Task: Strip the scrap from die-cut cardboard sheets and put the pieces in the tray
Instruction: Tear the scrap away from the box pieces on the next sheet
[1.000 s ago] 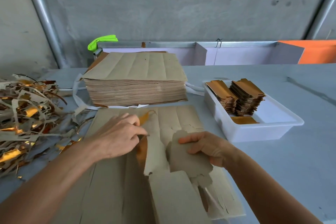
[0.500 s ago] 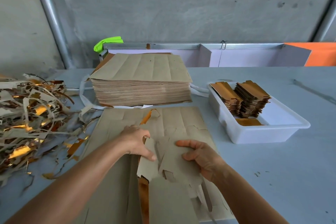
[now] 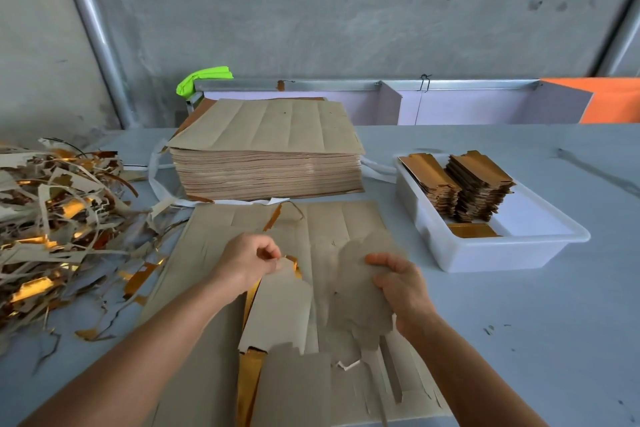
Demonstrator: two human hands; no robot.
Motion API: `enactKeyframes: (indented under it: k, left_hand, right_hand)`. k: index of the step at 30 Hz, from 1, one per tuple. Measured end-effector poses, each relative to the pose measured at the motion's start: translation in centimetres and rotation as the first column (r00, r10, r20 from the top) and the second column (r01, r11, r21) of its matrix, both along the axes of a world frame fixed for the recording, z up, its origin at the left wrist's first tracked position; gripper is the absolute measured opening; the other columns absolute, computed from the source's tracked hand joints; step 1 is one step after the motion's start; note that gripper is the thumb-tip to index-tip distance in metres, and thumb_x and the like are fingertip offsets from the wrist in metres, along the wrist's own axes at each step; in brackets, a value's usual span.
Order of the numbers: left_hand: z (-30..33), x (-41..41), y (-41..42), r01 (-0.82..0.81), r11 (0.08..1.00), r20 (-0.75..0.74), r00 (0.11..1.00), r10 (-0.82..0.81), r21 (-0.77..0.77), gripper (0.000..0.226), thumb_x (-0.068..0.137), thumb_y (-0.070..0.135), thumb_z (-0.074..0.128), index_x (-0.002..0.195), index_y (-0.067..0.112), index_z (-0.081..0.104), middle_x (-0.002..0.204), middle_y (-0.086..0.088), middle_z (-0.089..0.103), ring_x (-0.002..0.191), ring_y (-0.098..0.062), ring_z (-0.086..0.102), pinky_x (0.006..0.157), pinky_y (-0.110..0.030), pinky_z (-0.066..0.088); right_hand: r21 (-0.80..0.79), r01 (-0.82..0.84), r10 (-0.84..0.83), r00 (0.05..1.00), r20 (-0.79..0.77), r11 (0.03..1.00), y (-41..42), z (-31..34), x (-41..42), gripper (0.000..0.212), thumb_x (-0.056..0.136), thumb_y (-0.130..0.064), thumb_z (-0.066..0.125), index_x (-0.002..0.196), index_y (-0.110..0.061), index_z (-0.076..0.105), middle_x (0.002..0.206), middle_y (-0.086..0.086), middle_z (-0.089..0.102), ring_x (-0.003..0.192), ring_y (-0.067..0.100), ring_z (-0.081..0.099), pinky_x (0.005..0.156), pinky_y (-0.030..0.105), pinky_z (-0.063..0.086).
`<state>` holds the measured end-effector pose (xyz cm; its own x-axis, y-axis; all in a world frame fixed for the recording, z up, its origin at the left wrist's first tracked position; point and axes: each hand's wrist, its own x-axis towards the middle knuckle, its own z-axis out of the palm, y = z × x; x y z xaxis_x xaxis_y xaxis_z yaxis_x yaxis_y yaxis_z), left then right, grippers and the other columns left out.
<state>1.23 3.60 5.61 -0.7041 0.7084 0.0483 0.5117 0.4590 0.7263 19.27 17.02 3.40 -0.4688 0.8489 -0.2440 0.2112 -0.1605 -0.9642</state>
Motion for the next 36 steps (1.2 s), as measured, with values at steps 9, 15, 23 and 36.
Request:
enactKeyframes:
  k: [9, 15, 23, 36]
  left_hand:
    - [3.1, 0.6, 1.6, -0.167, 0.940, 0.418, 0.908, 0.028, 0.299, 0.011, 0.077, 0.002, 0.074, 0.079, 0.010, 0.068, 0.076, 0.000, 0.068, 0.069, -0.008, 0.062, 0.059, -0.013, 0.047]
    - [2.5, 1.7, 3.1, -0.213, 0.914, 0.227, 0.964, 0.139, 0.345, 0.017, 0.077, 0.006, 0.075, 0.066, 0.015, 0.065, 0.068, 0.001, 0.063, 0.065, -0.010, 0.055, 0.063, -0.021, 0.045]
    - [2.9, 0.0, 1.9, -0.365, 0.924, -0.172, 0.909, 0.381, 0.117, 0.035, 0.085, 0.028, 0.068, 0.112, 0.007, 0.063, 0.118, -0.014, 0.056, 0.111, -0.029, 0.052, 0.089, -0.034, 0.042]
    - [3.4, 5.2, 5.7, 0.236, 0.964, 0.107, 0.963, -0.249, 0.119, 0.037, 0.080, 0.022, 0.075, 0.112, 0.013, 0.059, 0.098, -0.002, 0.067, 0.057, -0.010, 0.055, 0.064, -0.026, 0.046]
  right_hand:
    - [0.402, -0.266, 0.231, 0.964, 0.134, 0.876, -1.3, 3.5, -2.0, 0.034, 0.091, -0.030, 0.051, 0.076, -0.004, 0.066, 0.066, -0.003, 0.051, 0.062, 0.006, 0.043, 0.052, 0.014, 0.034]
    - [0.424, -0.230, 0.188, 0.972, 0.139, 0.876, -2.7, 2.9, -2.5, 0.020, 0.072, -0.036, 0.079, 0.070, -0.025, 0.063, 0.070, -0.016, 0.061, 0.063, -0.001, 0.055, 0.047, 0.006, 0.036]
    - [0.293, 0.130, -0.111, 0.991, -0.080, 0.947, 0.1, 2.7, -1.1, 0.016, 0.081, -0.013, 0.063, 0.068, -0.012, 0.053, 0.071, 0.004, 0.054, 0.074, 0.025, 0.054, 0.069, 0.040, 0.049]
    - [0.480, 0.162, 0.029, 0.930, -0.368, 0.862, 1.1, 4.6, 0.3, 0.011, 0.095, -0.011, 0.054, 0.085, -0.011, 0.048, 0.076, 0.001, 0.051, 0.059, -0.005, 0.050, 0.049, 0.010, 0.042]
